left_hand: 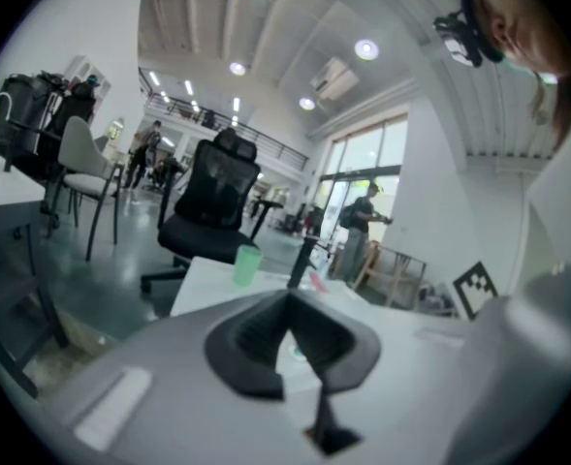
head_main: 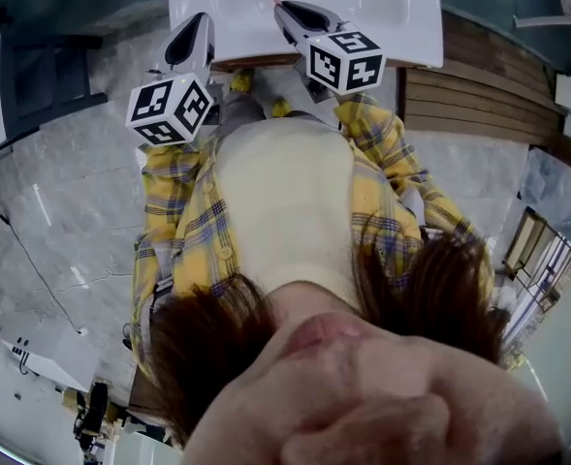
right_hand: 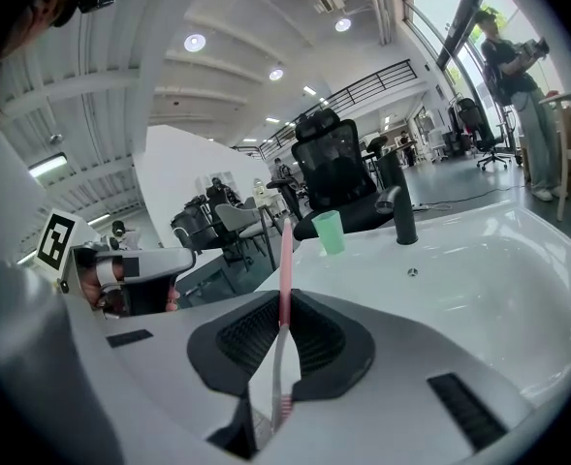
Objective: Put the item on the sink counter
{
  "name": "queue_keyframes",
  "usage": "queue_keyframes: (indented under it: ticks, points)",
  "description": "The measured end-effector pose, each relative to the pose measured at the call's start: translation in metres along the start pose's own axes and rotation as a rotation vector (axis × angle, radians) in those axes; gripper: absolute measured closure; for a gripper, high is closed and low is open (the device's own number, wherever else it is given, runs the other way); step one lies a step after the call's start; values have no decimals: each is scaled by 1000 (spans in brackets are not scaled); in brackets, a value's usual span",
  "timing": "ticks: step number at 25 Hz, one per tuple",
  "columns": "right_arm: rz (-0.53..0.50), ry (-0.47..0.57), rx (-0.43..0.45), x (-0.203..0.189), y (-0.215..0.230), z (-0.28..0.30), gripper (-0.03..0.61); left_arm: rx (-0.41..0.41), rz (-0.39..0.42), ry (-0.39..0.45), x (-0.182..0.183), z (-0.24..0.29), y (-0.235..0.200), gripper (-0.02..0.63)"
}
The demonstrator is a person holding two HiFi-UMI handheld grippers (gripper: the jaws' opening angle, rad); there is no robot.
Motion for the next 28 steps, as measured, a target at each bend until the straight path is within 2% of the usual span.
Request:
queue_keyframes:
  ticks: [7,28]
  points:
    - [9,0,-25,14,-14,37,538,-34,32,-18,19,18,-39,607]
    - [63,-79,-121,22,-28,129,538,-65,2,-101,29,46,-125,607]
Point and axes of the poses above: the fingertips, and each gripper's own axes: z forward along the fingers, y to its right, x out of its top, the point moved 7 cm from there along -z, backward along the fingers, and after that the axes turned 8 degrees about -x, right-handed, at the moved point
